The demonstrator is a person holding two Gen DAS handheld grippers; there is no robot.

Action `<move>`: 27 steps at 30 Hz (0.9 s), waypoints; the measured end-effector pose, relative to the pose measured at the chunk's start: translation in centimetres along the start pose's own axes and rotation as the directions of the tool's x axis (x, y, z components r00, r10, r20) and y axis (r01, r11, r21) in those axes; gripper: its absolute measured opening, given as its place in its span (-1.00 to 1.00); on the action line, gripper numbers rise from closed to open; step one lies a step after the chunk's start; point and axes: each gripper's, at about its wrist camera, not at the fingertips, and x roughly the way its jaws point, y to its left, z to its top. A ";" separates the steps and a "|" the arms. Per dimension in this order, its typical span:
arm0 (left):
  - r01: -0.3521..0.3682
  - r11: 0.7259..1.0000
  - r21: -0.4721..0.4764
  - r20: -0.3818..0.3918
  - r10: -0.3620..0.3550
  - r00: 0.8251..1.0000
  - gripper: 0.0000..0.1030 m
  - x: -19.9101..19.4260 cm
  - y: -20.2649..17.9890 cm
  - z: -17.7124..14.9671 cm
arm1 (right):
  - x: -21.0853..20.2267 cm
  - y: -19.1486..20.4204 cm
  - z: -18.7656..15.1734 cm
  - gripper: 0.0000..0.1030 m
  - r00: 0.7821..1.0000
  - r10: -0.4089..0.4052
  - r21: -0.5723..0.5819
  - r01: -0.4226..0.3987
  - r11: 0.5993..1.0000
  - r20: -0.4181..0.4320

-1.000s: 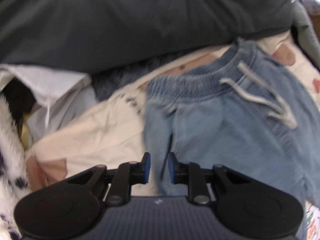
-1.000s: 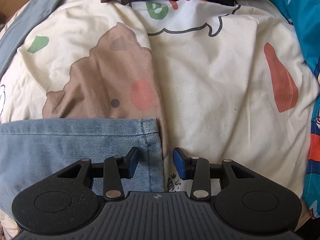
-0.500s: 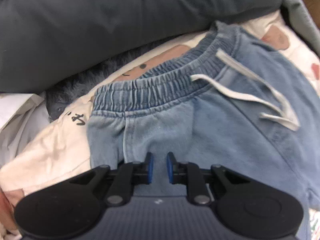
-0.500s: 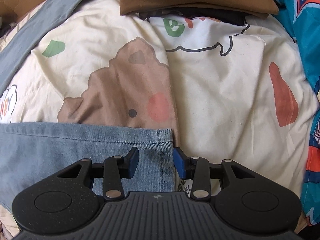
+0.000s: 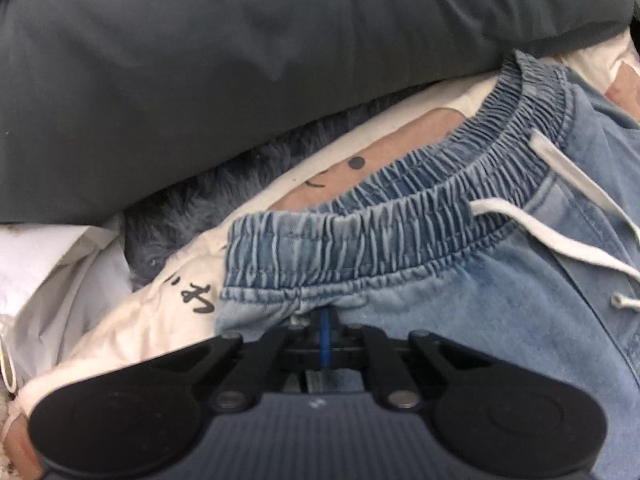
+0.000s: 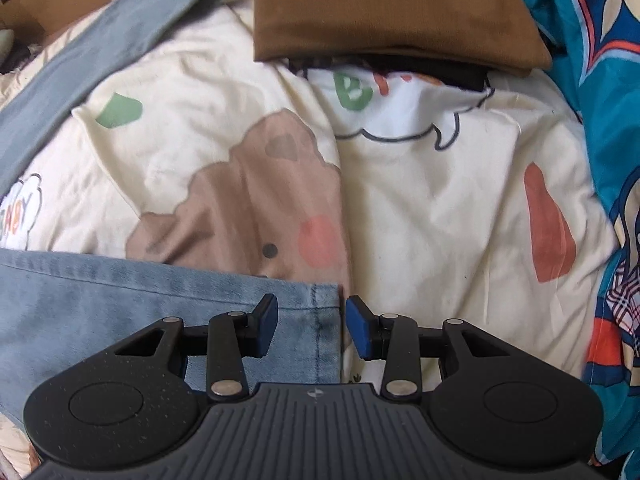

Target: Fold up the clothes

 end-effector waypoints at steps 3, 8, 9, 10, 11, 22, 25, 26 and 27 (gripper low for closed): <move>0.000 1.000 0.022 -0.024 0.001 1.000 -0.94 -0.7 -0.1 0.0 | -0.2 0.4 0.0 -0.13 1.000 0.012 0.009 -0.012 1.000 0.017; 0.049 0.998 0.030 -0.027 -0.048 0.998 -0.67 -2.9 0.9 -0.6 | 0.7 1.2 -0.6 -0.14 0.999 0.029 0.014 -0.029 0.999 0.020; 0.052 0.998 0.032 -0.026 -0.051 0.998 -0.62 -3.4 1.1 -0.8 | 0.9 1.3 -0.8 -0.14 0.999 0.030 0.013 -0.030 0.999 0.019; 0.056 0.998 0.029 -0.026 -0.055 0.998 -0.61 -3.9 1.3 -1.0 | 1.3 1.4 -0.9 -0.14 0.999 0.030 0.009 -0.030 1.000 0.011; 0.061 0.998 0.022 -0.028 -0.060 0.998 -0.59 -4.4 1.5 -1.2 | 1.7 1.5 -1.0 -0.14 1.000 0.030 0.004 -0.030 1.000 0.004; 0.055 0.997 0.046 0.005 -0.056 0.998 -0.22 -11.5 1.7 -1.3 | 4.9 1.9 -1.8 -0.26 0.996 0.015 -0.098 -0.023 0.995 -0.084; 0.035 0.997 0.070 0.035 -0.038 0.999 -0.11 -14.5 1.2 -0.9 | 4.9 1.5 -1.8 -0.29 0.995 0.032 -0.088 -0.040 0.995 -0.093; 0.030 0.997 0.069 0.045 -0.033 0.998 -0.03 -15.4 1.1 -0.8 | 4.9 1.3 -1.7 -0.29 0.994 0.041 -0.076 -0.048 0.996 -0.099; 0.027 0.998 0.061 0.053 -0.031 0.998 0.00 -16.3 1.0 -0.7 | 5.0 1.1 -1.6 -0.29 0.993 0.049 -0.063 -0.056 0.996 -0.104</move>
